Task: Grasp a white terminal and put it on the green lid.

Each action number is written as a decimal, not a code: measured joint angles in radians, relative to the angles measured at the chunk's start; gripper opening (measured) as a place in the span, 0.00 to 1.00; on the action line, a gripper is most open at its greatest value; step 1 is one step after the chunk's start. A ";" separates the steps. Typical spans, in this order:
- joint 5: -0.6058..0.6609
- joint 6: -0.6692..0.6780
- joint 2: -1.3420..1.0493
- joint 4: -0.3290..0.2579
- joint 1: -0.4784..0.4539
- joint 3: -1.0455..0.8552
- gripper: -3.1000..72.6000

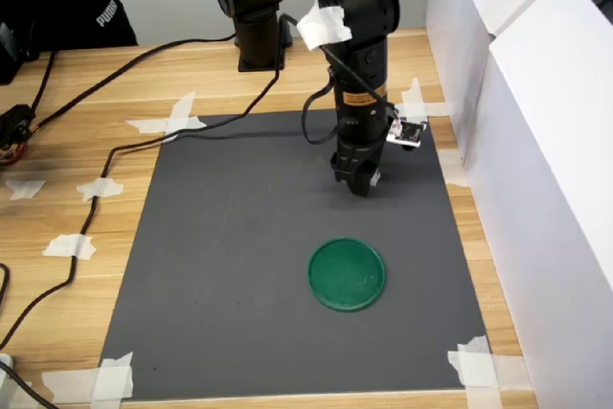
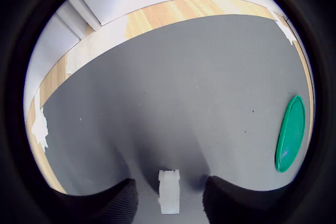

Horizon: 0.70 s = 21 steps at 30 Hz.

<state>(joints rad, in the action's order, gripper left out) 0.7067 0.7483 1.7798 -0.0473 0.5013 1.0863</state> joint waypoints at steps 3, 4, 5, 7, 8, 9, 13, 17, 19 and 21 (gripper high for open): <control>-0.016 -0.029 0.000 0.000 0.000 0.000 0.54; -0.017 -0.039 0.000 0.000 0.000 0.000 0.49; -0.017 -0.049 0.000 0.000 0.000 0.000 0.44; -0.017 -0.062 0.000 0.000 0.000 0.000 0.33; -0.016 -0.070 0.000 0.000 0.000 0.000 0.28; -0.013 -0.074 0.000 0.000 0.000 0.000 0.23; 0.010 -0.099 0.000 0.001 0.000 0.000 0.15; 0.047 -0.133 -0.018 0.002 0.000 0.000 0.15; 0.058 -0.149 -0.041 0.004 0.000 0.000 0.15; 0.085 -0.157 -0.066 0.005 0.000 0.009 0.15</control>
<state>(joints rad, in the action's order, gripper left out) 0.7919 0.5911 1.7137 -0.0420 0.5013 1.0949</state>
